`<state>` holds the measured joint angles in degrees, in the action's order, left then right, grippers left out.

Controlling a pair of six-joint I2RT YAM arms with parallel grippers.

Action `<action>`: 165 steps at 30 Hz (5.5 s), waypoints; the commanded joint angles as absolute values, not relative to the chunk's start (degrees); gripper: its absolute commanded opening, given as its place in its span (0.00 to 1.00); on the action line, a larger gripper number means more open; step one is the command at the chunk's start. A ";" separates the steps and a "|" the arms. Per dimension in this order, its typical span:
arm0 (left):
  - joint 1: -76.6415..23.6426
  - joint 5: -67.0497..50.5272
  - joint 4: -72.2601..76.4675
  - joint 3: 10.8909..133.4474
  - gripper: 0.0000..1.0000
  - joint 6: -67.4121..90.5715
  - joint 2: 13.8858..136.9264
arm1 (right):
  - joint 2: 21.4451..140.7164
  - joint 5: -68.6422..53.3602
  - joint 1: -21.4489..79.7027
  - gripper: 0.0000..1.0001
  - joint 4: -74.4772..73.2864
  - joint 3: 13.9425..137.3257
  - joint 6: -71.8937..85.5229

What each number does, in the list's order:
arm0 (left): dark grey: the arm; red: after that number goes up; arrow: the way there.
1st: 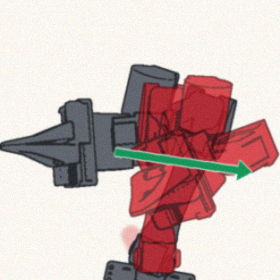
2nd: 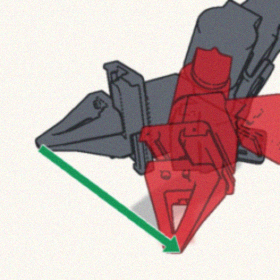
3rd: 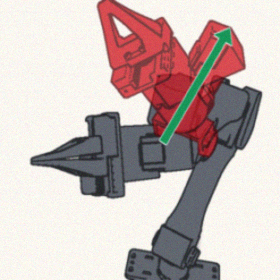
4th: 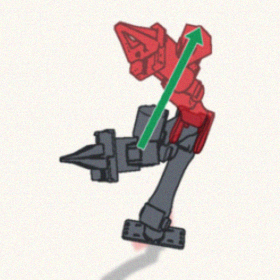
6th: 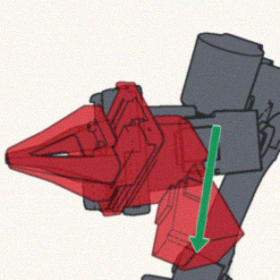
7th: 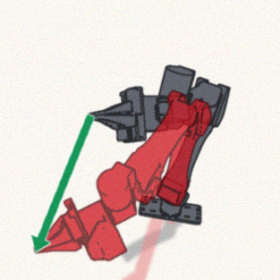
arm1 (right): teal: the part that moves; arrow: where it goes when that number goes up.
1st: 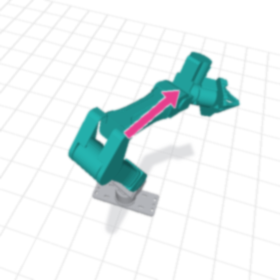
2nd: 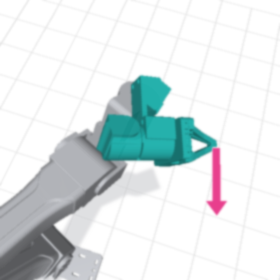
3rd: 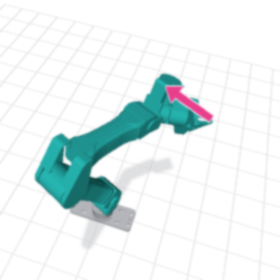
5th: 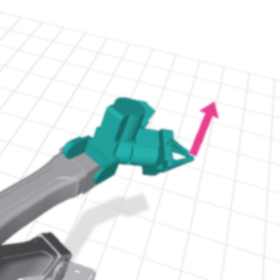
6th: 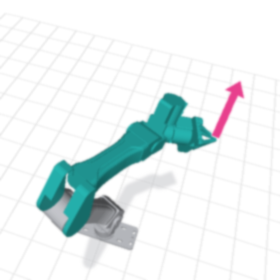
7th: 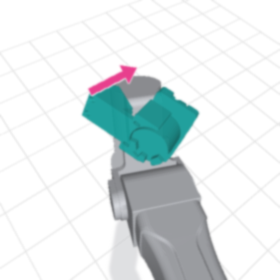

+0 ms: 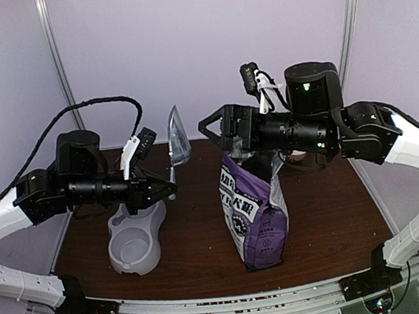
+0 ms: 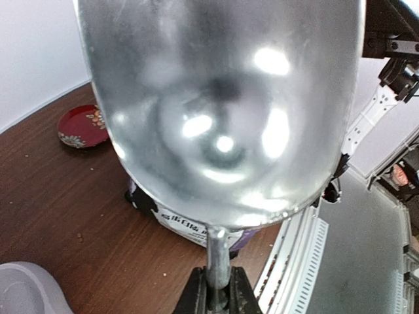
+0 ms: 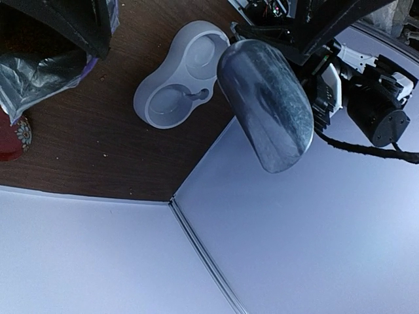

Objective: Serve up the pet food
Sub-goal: Pass from the right arm to the left, then pass from the left arm to the right

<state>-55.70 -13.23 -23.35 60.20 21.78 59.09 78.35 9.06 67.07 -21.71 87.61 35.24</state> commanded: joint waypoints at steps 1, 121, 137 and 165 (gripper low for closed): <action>-55.57 -6.32 -27.43 63.89 0.00 14.62 60.13 | 75.44 10.28 66.22 1.00 -31.17 90.21 36.33; -77.87 39.93 -46.46 84.25 0.20 -8.44 80.02 | 85.28 -5.40 60.12 0.00 -59.26 106.23 36.70; -77.53 39.17 -41.65 80.64 0.75 -6.84 74.51 | 78.32 -0.35 59.81 0.00 -55.08 102.18 35.09; -56.88 12.68 -33.00 67.35 0.94 7.92 57.71 | 73.95 2.26 55.54 0.02 -42.93 96.74 32.94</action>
<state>-60.69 20.69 -37.80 69.49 3.97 59.77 74.91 1.56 56.10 -46.46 97.08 33.54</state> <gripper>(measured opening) 0.954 0.072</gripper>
